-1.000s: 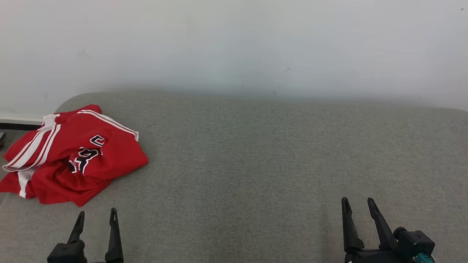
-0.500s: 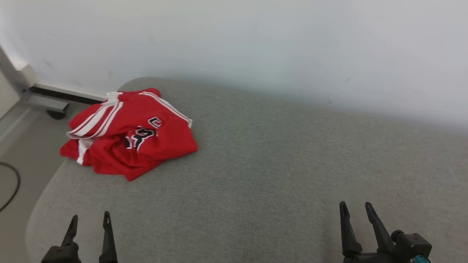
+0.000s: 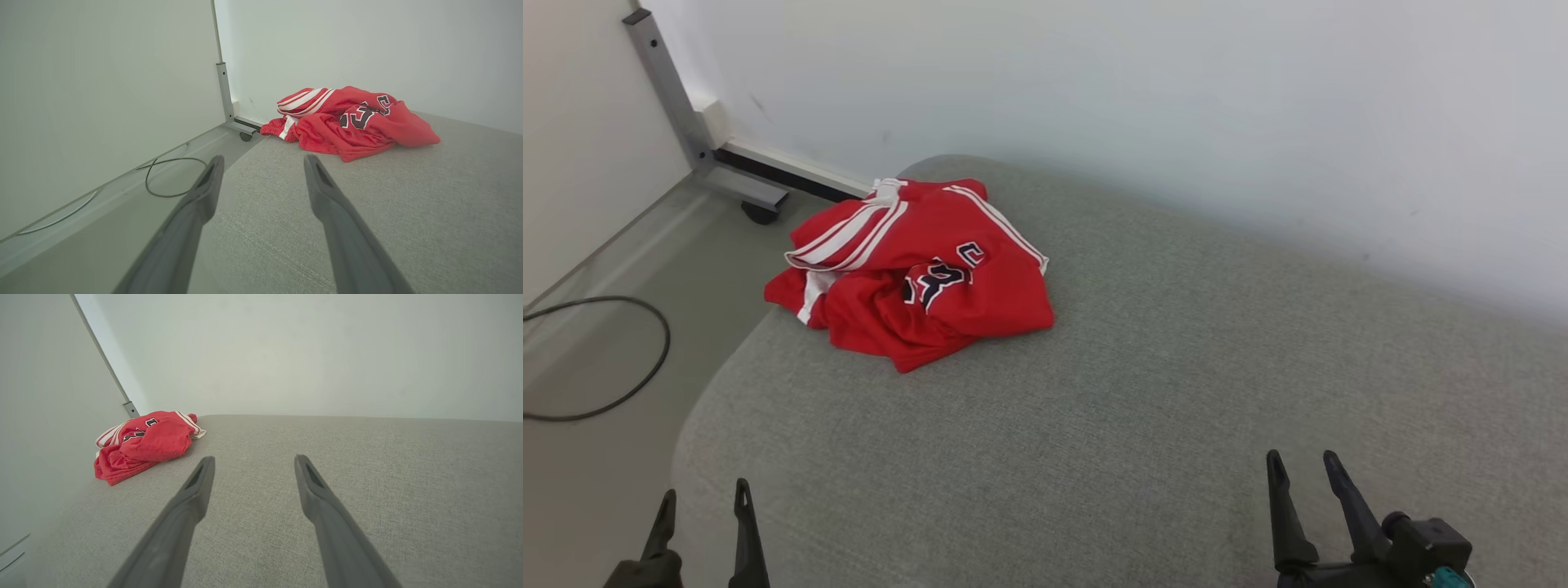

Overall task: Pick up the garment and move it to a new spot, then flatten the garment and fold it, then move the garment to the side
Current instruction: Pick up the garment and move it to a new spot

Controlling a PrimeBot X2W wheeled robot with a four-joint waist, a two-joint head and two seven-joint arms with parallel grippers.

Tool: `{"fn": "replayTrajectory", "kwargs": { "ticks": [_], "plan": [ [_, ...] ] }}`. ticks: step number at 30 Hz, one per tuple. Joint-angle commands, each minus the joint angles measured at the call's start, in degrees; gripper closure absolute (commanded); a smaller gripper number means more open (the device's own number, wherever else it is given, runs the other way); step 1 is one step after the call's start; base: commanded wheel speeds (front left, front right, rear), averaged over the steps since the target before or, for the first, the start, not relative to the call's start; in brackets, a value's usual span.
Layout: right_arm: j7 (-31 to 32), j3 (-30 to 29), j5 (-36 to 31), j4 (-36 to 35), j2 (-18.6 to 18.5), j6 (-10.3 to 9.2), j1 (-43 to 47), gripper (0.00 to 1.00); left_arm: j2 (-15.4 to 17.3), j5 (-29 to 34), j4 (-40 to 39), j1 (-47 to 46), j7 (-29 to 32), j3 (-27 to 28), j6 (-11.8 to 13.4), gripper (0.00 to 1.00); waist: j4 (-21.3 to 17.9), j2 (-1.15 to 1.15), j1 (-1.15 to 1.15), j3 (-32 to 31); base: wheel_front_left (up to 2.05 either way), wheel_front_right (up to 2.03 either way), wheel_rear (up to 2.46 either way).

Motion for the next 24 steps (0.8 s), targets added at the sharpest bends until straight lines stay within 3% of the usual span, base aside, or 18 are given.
{"fn": "replayTrajectory", "kwargs": {
  "ticks": [1,18,24],
  "plan": [
    [0.09,0.55,-0.13,0.19,0.0,-0.12,-0.83,0.0,0.13,-0.75,-0.27,0.54,-0.6,0.46,0.45,0.0,1.09,0.0,0.0,0.52,0.0,0.0,0.0],
    [0.31,0.68,-1.26,0.09,0.0,-0.12,-1.66,0.0,-0.03,-2.21,0.2,-0.18,-1.56,1.38,2.07,0.0,0.89,0.0,0.0,1.07,0.0,0.0,0.0],
    [1.3,-0.24,-2.69,-1.9,-0.01,-0.12,-2.67,0.0,0.51,-4.8,2.34,-5.44,-2.79,3.09,1.69,0.0,-3.63,0.0,0.0,3.58,0.0,0.0,0.0]
  ]
}}
